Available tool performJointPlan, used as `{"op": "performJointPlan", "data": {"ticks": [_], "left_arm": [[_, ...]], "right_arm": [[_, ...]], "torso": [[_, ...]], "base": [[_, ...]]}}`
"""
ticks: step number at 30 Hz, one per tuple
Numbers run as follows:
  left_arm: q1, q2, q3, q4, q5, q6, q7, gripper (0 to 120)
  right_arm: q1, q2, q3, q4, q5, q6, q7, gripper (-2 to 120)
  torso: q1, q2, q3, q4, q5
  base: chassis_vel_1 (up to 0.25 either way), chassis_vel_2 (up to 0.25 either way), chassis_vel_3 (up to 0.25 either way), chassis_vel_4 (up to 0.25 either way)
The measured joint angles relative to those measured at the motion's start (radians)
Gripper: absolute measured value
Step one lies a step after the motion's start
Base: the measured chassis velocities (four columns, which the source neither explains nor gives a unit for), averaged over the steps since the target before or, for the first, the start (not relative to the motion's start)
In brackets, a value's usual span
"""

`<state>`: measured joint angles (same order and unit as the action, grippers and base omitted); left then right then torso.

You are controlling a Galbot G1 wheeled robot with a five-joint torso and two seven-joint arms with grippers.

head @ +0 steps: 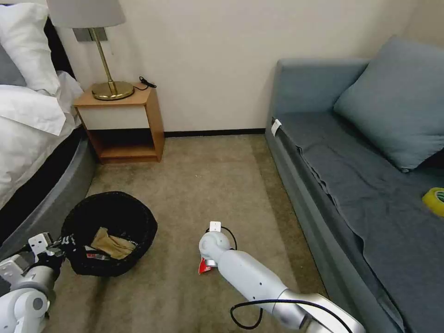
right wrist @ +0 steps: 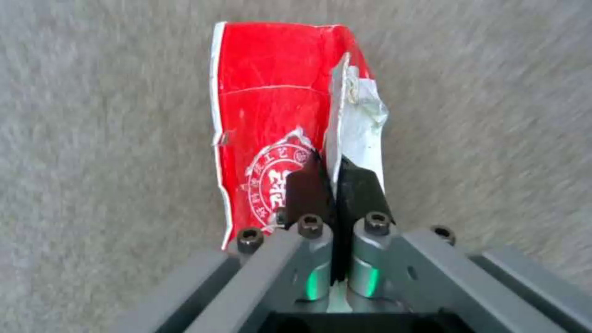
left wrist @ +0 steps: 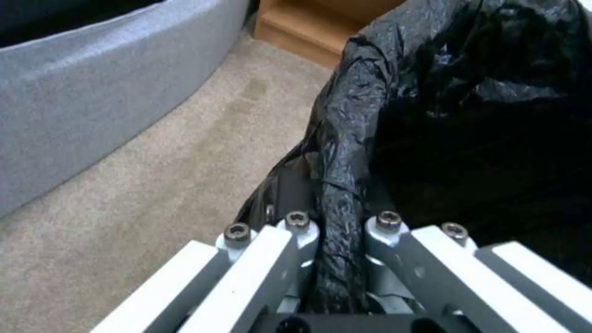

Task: Pick up the trash bin, then pick up the garbage on the floor and place it into the trash bin.

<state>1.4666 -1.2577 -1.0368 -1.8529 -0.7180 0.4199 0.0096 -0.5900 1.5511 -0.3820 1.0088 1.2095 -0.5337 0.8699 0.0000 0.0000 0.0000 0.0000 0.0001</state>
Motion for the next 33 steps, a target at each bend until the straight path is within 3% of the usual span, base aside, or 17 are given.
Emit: {"op": "performJointPlan", "data": {"ticks": [9, 22, 28, 33], "left_arm": [[0.008, -0.002, 0.005, -0.009, 0.002, 0.001, 0.000, 4], [-0.004, -0.008, 0.052, -0.020, 0.030, 0.011, -0.003, 4], [-0.017, -0.017, 0.065, -0.027, 0.037, 0.024, -0.007, 4], [-0.025, -0.017, 0.070, -0.027, 0.039, 0.033, -0.012, 4]], "right_arm": [[0.005, -0.107, -0.016, 0.169, -0.014, 0.029, 0.016, 0], [0.071, -0.260, -0.030, 0.547, -0.070, 0.102, 0.010, 0], [0.173, -0.240, -0.095, 0.640, -0.179, 0.213, -0.085, 0], [0.242, -0.212, -0.157, 0.699, -0.190, 0.266, -0.160, 0]], "torso": [[0.000, 0.000, 0.000, -0.0001, 0.0000], [0.000, 0.000, 0.000, -0.0002, 0.0000], [0.000, 0.000, 0.000, 0.0001, 0.0000], [0.000, 0.000, 0.000, 0.0002, -0.0003]], "base": [[0.000, 0.000, 0.000, 0.000], [0.000, 0.000, 0.000, 0.000], [0.000, 0.000, 0.000, 0.000], [0.000, 0.000, 0.000, 0.000]]}}
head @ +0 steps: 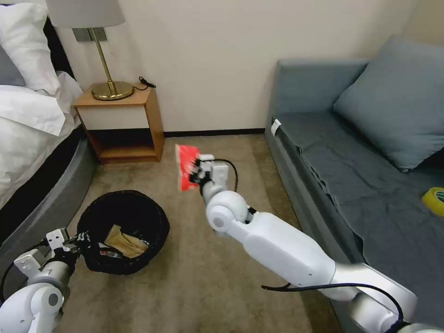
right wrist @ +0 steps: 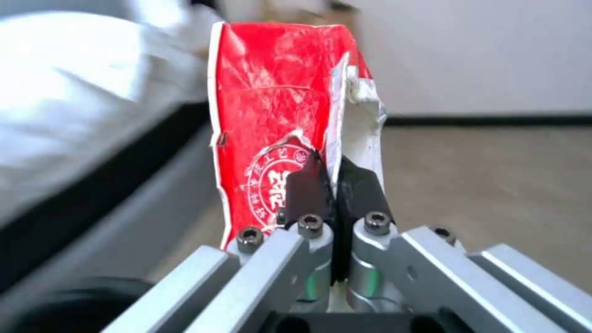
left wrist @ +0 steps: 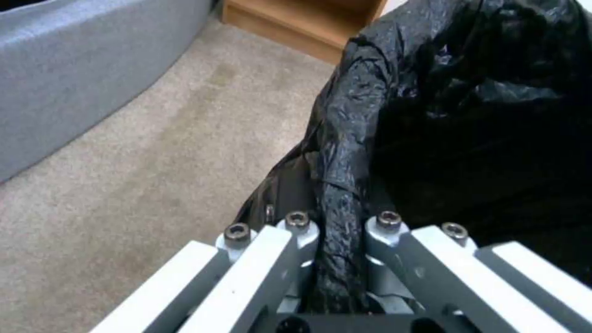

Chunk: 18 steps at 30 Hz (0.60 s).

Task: Pick up the trash bin, then pick up the garbage on the floor and place it into the trash bin.

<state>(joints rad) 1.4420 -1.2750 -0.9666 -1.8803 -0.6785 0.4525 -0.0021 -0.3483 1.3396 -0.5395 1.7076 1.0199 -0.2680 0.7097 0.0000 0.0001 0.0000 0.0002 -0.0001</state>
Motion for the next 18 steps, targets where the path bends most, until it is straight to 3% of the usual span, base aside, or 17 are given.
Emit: {"op": "performJointPlan", "data": {"ticks": [9, 18], "left_arm": [[-0.012, 0.008, 0.007, 0.003, 0.001, 0.012, -0.004, 4], [-0.014, 0.012, 0.006, 0.011, -0.001, 0.013, -0.004, 4]], "right_arm": [[0.001, 0.021, -0.098, 0.042, -0.035, 0.042, -0.130, 0], [-0.079, 0.043, -0.160, 0.004, -0.093, 0.045, -0.174, 0]], "torso": [[0.000, 0.000, 0.000, -0.0002, 0.0000], [0.000, 0.000, 0.000, -0.0003, 0.0000]], "base": [[0.000, 0.000, 0.000, 0.000], [0.000, 0.000, 0.000, 0.000]]}}
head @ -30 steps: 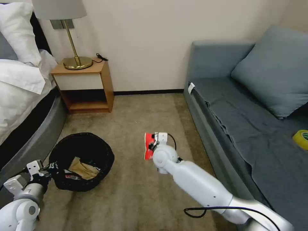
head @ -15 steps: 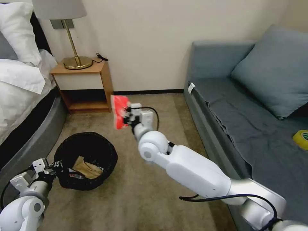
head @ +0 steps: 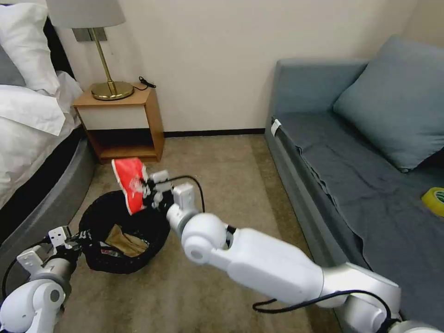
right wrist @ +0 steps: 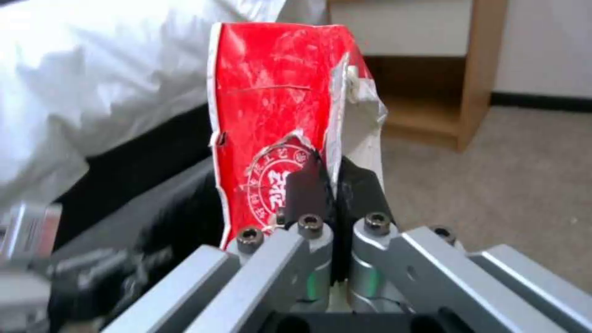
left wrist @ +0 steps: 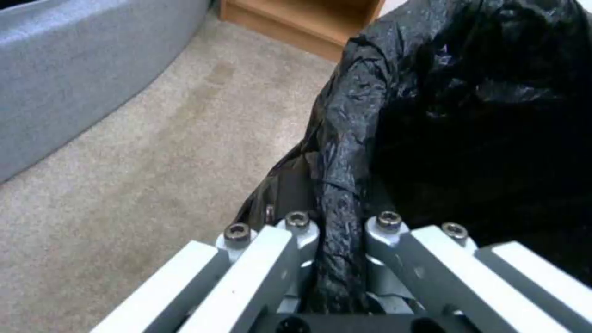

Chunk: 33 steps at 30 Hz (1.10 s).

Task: Pick up the trash bin, then pick up the garbage on the floor and place it into the trash bin.

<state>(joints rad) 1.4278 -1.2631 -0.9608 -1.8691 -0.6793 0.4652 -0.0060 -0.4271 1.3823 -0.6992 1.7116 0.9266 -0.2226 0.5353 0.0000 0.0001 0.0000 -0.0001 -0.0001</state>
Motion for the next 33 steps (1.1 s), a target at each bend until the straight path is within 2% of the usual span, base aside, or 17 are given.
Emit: {"op": "performJointPlan", "data": {"ticks": [17, 19, 20, 23, 26, 28, 31, 33], "left_arm": [[0.012, -0.024, 0.003, -0.012, -0.001, -0.003, 0.002, 4], [0.015, -0.028, 0.004, -0.018, -0.001, -0.002, 0.002, 4], [0.017, -0.031, 0.004, -0.022, -0.001, -0.002, 0.002, 4], [0.020, -0.033, 0.003, -0.026, -0.002, -0.002, 0.002, 4], [0.026, -0.035, 0.000, -0.031, -0.002, -0.002, 0.002, 4], [0.028, -0.036, -0.001, -0.032, -0.002, -0.002, 0.002, 4], [0.030, -0.037, -0.001, -0.034, -0.002, -0.002, 0.001, 4], [0.030, -0.038, 0.000, -0.034, -0.002, -0.002, 0.001, 4]], "right_arm": [[-0.057, 0.012, -0.097, -0.050, -0.096, -0.024, -0.027, 2], [-0.061, 0.011, -0.109, -0.050, -0.104, -0.030, -0.028, 8], [-0.063, 0.011, -0.113, -0.050, -0.109, -0.032, -0.028, 15], [-0.066, 0.011, -0.114, -0.049, -0.113, -0.034, -0.026, 22], [-0.067, 0.005, -0.117, -0.039, -0.119, -0.036, -0.021, 36], [-0.068, 0.004, -0.116, -0.035, -0.121, -0.036, -0.018, 39], [-0.071, -0.004, -0.098, -0.024, -0.146, -0.037, -0.009, 53], [-0.072, -0.007, -0.092, -0.022, -0.163, -0.036, -0.008, 56]], "torso": [[0.000, 0.000, 0.000, 0.0001, 0.0001], [0.000, 0.000, 0.000, 0.0001, 0.0001], [0.000, 0.000, 0.000, 0.0001, 0.0001], [0.000, 0.000, 0.000, 0.0000, 0.0001], [0.000, 0.000, 0.000, 0.0001, 0.0001], [0.000, 0.000, 0.000, 0.0001, 0.0001], [0.000, 0.000, 0.000, 0.0001, 0.0002], [0.000, 0.000, 0.000, 0.0001, 0.0002]], "base": [[0.000, 0.000, 0.000, 0.000], [0.000, 0.000, 0.000, 0.000], [0.000, 0.000, 0.000, 0.000], [0.000, 0.000, 0.000, 0.000], [0.000, 0.000, 0.000, 0.000], [0.000, 0.000, 0.000, 0.000], [0.000, 0.000, 0.000, 0.000], [0.000, 0.000, 0.000, 0.000]]}}
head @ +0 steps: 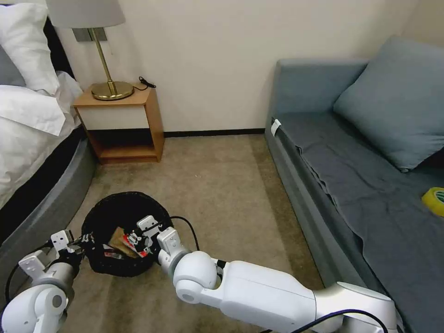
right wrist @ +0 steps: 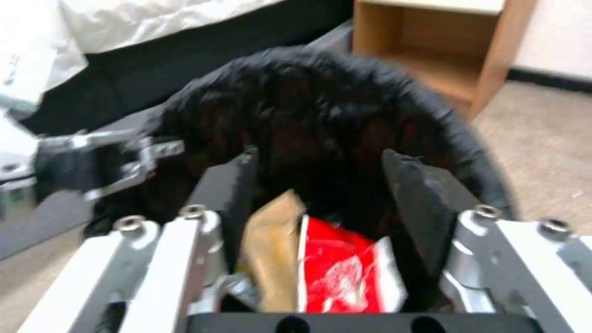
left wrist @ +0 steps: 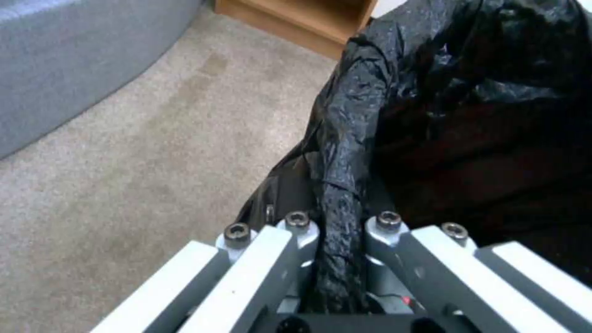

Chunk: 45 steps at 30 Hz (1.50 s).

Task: Pick up the trash bin, then pick up the garbage on the floor and place it into the trash bin.

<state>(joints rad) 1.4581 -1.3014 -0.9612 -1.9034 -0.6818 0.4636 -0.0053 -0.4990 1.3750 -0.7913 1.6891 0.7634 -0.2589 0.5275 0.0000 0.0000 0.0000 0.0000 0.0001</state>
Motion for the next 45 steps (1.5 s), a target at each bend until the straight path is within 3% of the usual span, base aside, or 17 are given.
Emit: {"op": "performJointPlan", "data": {"ticks": [4, 11, 19, 26, 30, 42, 45], "left_arm": [[-0.001, -0.007, 0.009, 0.000, -0.004, 0.004, -0.007, 4], [-0.004, -0.025, 0.033, -0.003, -0.053, 0.036, -0.039, 4], [-0.016, -0.050, 0.061, -0.004, -0.092, 0.079, -0.098, 4], [-0.025, -0.074, 0.079, 0.009, -0.092, 0.114, -0.154, 4], [-0.030, -0.086, 0.081, 0.019, -0.088, 0.116, -0.160, 4], [-0.049, -0.124, 0.078, 0.060, -0.090, 0.097, -0.144, 4], [-0.046, -0.126, 0.080, 0.060, -0.090, 0.091, -0.139, 10]], "right_arm": [[-0.008, -0.031, 0.063, 0.013, -0.148, 0.016, 0.000, 76], [-0.051, -0.089, 0.213, 0.031, -0.345, 0.037, -0.004, 99], [-0.153, -0.173, 0.419, 0.092, -0.516, 0.016, 0.012, 100], [-0.335, -0.323, 0.618, 0.209, -0.533, -0.023, 0.016, 100], [-0.430, -0.364, 0.716, 0.272, -0.537, -0.025, 0.015, 100], [-0.673, -0.338, 0.927, 0.392, -0.605, 0.012, -0.041, 100], [-0.701, -0.330, 0.945, 0.404, -0.608, 0.018, -0.043, 100]], "torso": [[0.000, 0.000, 0.000, 0.0000, 0.0002], [0.000, 0.000, 0.000, 0.0000, 0.0002], [0.000, 0.000, 0.000, 0.0001, 0.0003], [0.000, 0.000, 0.000, -0.0003, 0.0003], [0.000, 0.000, 0.000, -0.0002, 0.0004], [0.000, 0.000, 0.000, -0.0001, 0.0002], [0.000, 0.000, 0.000, 0.0000, 0.0000]], "base": [[0.000, 0.000, 0.000, 0.000], [0.000, 0.000, 0.000, 0.000], [0.000, 0.000, 0.000, 0.000], [0.000, 0.000, 0.000, 0.000], [0.000, 0.000, 0.000, 0.000], [0.000, 0.000, 0.000, 0.000], [0.000, 0.000, 0.000, 0.000]]}}
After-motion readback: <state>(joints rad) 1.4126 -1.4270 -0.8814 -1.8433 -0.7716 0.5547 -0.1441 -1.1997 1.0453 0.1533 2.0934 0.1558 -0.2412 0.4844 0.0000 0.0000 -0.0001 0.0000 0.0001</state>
